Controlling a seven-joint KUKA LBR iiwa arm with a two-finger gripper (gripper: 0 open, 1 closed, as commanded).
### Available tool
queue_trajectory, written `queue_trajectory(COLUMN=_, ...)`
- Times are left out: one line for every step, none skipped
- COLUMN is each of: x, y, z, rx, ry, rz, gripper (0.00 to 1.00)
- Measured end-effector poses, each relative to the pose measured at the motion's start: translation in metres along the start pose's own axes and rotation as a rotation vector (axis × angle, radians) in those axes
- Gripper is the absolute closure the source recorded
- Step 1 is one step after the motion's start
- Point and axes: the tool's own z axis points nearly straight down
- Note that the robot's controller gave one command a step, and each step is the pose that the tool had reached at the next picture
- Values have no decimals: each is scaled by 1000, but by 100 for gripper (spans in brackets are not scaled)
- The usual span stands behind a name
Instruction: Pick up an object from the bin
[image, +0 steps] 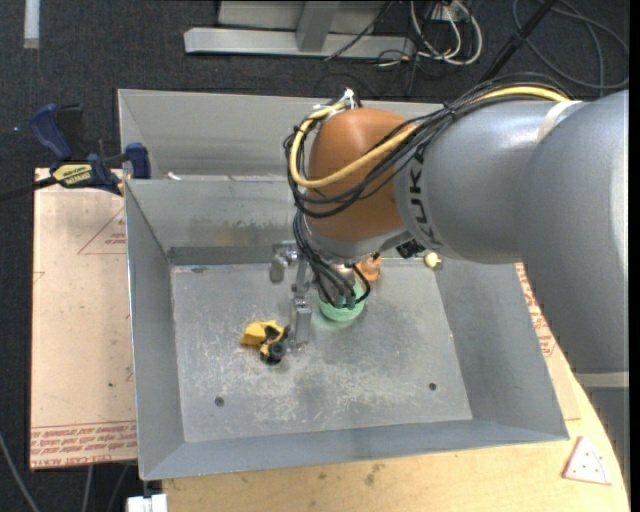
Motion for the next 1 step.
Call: queue_trajectory(x=10, y=3, z=35, rx=1, ry=9, rz=17, gripper=0)
